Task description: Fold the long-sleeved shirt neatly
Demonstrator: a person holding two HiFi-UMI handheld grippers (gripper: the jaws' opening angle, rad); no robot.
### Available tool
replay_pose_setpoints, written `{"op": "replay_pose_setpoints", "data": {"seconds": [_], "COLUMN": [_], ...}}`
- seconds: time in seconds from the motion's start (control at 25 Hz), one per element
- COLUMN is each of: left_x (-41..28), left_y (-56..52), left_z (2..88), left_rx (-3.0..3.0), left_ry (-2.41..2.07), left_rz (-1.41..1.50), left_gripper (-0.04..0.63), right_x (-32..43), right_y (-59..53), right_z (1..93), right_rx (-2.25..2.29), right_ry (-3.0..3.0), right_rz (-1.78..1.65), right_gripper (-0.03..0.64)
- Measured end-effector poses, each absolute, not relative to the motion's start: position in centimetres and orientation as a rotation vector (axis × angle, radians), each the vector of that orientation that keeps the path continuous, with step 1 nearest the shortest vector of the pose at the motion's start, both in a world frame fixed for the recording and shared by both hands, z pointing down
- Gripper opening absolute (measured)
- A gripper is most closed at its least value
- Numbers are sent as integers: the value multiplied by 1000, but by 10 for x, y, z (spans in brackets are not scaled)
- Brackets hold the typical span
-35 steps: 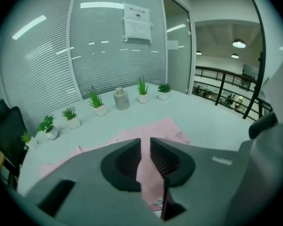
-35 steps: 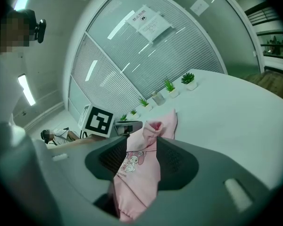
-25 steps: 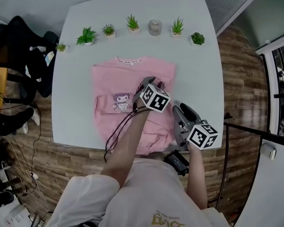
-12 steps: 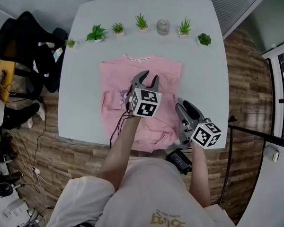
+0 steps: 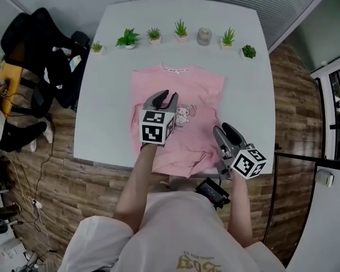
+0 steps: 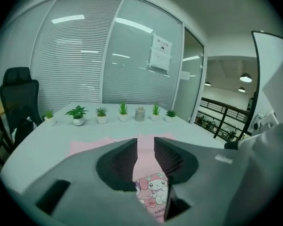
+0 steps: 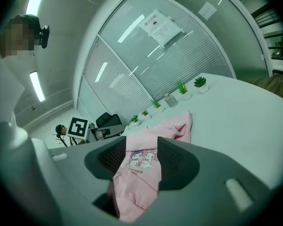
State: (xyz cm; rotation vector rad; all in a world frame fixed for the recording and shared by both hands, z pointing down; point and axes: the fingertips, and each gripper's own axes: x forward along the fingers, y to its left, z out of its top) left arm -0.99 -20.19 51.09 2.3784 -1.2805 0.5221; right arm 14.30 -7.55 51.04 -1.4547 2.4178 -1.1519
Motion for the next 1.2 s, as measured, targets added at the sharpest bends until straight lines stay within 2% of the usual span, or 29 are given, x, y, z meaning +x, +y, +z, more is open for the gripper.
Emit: {"op": "replay_pose_setpoints", "data": {"seconds": [0.08,0.48,1.0,1.2], "left_x": [-27,-91,-125,-131], "left_y": [-192,-122,-41,-11], "left_z": [503,476,495,523], "left_rx": [2363,2368,2368,2355], "left_ry": [-1280,-1344,-1352,-1307], "left_rz": [476,436,594,671], "left_gripper": [137,181,186,164], "right_x": [135,109,101,99], "right_y": [-68,-12,45,59], "right_z": [507,485,495,516], "right_rx": [-1462,-1506,-1624,-1675], "right_ry": [2430,2466,2571,2586], "right_rz": [-1133,-1039,-984,-1033], "right_gripper": [212,213,215,213]}}
